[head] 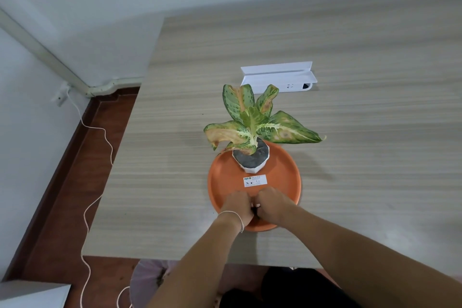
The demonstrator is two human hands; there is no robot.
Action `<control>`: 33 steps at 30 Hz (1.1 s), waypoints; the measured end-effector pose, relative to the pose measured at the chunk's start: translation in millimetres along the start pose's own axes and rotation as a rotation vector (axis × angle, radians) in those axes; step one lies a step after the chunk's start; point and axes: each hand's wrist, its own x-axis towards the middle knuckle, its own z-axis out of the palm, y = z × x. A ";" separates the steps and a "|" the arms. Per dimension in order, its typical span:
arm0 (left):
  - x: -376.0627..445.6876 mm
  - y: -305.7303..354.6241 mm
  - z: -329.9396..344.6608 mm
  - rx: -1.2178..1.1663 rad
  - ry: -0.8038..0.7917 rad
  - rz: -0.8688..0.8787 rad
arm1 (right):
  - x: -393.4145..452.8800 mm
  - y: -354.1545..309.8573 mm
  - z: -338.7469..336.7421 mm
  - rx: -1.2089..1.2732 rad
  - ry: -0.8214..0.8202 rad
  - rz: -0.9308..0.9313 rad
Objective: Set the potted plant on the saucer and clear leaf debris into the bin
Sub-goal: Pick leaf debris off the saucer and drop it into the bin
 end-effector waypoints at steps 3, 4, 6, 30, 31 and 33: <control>-0.2 -7.0 -6.3 -0.125 0.019 -0.035 | 0.7 7.6 -7.4 0.114 0.010 0.053; -1.5 -9.7 -9.3 -0.146 0.033 -0.048 | 0.9 11.4 -10.1 0.148 0.021 0.075; -1.4 -18.3 -13.2 -0.224 0.091 -0.099 | 0.1 18.9 -16.9 0.169 0.052 0.108; -36.8 -95.2 -35.3 -0.634 0.175 -0.209 | 6.2 -24.7 -31.5 0.308 0.065 0.165; -43.7 -110.3 -36.9 -0.675 0.206 -0.242 | 10.3 -36.3 -33.7 0.333 0.074 0.145; -61.7 -142.5 -39.5 -0.735 0.269 -0.290 | 18.7 -66.0 -35.8 0.356 0.080 0.110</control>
